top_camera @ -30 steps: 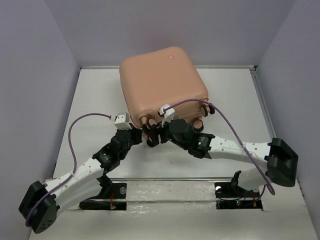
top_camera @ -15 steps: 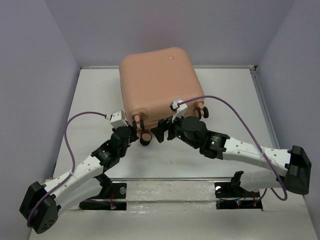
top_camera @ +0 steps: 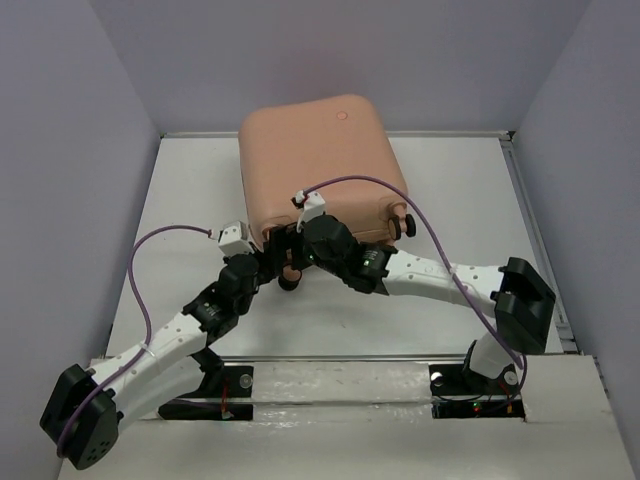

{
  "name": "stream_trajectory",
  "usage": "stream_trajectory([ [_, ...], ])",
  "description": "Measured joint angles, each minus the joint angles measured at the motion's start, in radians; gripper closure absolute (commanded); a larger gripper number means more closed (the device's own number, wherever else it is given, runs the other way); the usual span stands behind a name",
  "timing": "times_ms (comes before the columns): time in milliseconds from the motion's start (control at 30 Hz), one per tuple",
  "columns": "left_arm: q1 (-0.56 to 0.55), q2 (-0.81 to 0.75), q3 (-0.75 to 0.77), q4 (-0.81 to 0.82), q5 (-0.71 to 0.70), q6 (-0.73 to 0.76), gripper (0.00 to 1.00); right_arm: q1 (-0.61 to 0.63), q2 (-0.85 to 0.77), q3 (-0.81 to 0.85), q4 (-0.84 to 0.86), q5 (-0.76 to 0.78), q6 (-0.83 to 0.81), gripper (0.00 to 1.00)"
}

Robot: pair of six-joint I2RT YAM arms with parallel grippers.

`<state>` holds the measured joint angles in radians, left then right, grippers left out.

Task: Pack the luggage

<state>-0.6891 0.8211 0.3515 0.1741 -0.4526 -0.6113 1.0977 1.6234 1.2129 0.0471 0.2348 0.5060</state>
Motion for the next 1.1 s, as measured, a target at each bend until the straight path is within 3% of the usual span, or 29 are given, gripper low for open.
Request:
stream_trajectory([
  [100,0.010,-0.004,-0.018,0.026,-0.002,-0.014,0.94,0.000,0.034,0.072,-0.074,0.018,0.010,0.05],
  [167,0.018,-0.014,-0.033,0.044,-0.003,-0.028,0.94,0.001,0.056,0.119,-0.112,0.029,0.014,0.13],
  [233,0.024,-0.030,-0.050,0.058,-0.004,-0.042,0.94,0.008,0.082,0.171,-0.167,0.047,0.018,0.31],
  [267,0.024,-0.038,-0.056,0.061,-0.005,-0.042,0.94,0.014,0.092,0.192,-0.188,0.052,0.019,0.31],
  [300,0.025,-0.045,-0.063,0.065,-0.007,-0.044,0.94,0.023,0.105,0.221,-0.217,0.076,0.023,0.42],
  [367,0.019,-0.074,-0.076,0.083,0.000,-0.031,0.94,0.029,0.138,0.256,-0.239,0.139,0.024,0.47],
  [467,0.015,-0.112,-0.102,0.095,0.000,-0.020,0.94,0.035,0.162,0.305,-0.294,0.187,0.049,0.46],
  [533,0.015,-0.126,-0.109,0.107,0.007,-0.014,0.94,0.041,0.171,0.340,-0.346,0.213,0.048,0.30],
  [567,0.014,-0.129,-0.112,0.109,0.010,-0.014,0.94,0.043,0.182,0.362,-0.376,0.222,0.048,0.30],
  [600,0.014,-0.129,-0.115,0.114,0.011,-0.013,0.94,0.043,0.199,0.396,-0.415,0.242,0.035,0.24],
  [767,0.014,-0.131,-0.118,0.122,0.026,-0.006,0.94,0.041,0.290,0.532,-0.575,0.299,0.034,0.28],
  [1000,0.015,-0.138,-0.126,0.133,0.033,0.002,0.94,0.055,0.401,0.757,-0.815,0.356,0.027,0.26],
  [1100,0.015,-0.139,-0.129,0.139,0.038,0.002,0.94,0.060,0.427,0.811,-0.871,0.368,0.005,0.21],
])
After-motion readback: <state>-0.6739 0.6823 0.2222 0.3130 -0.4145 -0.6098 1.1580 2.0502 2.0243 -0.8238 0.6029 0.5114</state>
